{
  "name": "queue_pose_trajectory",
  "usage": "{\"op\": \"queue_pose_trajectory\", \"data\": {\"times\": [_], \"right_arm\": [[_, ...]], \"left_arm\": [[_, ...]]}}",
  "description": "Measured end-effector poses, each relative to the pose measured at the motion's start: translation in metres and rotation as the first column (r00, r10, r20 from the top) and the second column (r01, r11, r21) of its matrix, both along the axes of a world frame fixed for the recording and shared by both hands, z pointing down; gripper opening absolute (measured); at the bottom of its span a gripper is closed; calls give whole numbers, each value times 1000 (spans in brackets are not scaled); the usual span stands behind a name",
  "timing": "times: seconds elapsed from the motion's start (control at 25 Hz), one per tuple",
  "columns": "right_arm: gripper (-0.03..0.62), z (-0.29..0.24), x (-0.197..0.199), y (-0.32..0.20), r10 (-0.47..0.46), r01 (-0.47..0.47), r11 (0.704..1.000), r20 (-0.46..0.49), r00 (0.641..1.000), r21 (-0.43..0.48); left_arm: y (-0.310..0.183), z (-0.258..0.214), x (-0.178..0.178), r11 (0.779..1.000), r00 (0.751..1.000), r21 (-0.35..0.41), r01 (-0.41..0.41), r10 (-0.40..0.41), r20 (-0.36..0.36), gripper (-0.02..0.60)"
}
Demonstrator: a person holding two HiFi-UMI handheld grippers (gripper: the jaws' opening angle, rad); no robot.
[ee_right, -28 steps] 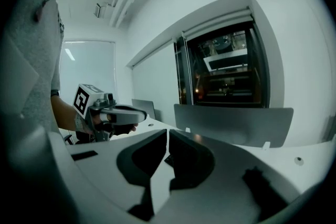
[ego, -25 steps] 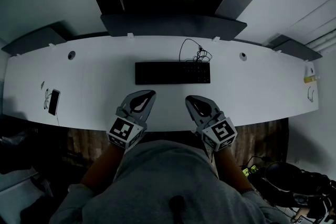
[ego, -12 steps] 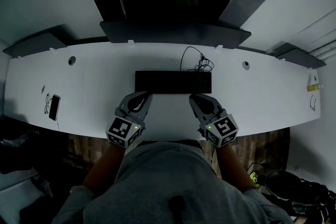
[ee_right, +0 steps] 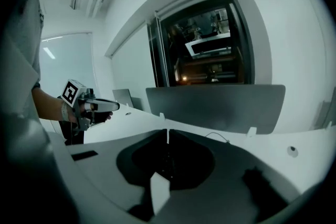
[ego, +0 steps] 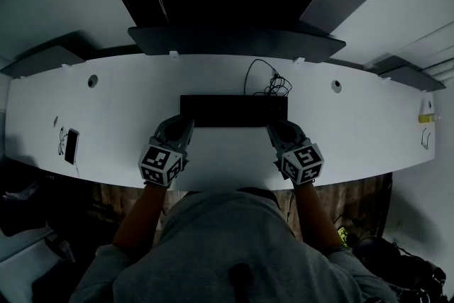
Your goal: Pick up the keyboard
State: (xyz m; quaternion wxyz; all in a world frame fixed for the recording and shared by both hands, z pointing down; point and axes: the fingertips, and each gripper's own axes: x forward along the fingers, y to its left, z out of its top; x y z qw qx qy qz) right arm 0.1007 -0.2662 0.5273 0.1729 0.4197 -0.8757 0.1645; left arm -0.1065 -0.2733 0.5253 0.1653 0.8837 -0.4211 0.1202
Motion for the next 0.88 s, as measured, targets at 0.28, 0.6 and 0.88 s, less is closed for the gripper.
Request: {"op": "queue_pose_trajectory", "data": {"times": [0.28,0.6,0.88], "right_arm": [[23,41,31,-29,69,-70,994,-9,998,-80],[25,90,51,-56,110,-115,975,-35,993,-190],[25,131,76,-74,186,-195,936,-60,981,-294]], "left_arm": [[-24,53,-9,994,997,-107,18,-10,72,6],[-49,115,-27,964,992,-251,92,-65,111,20],[-70,155,-51,918,977,-356,177,-119,179,38]]}}
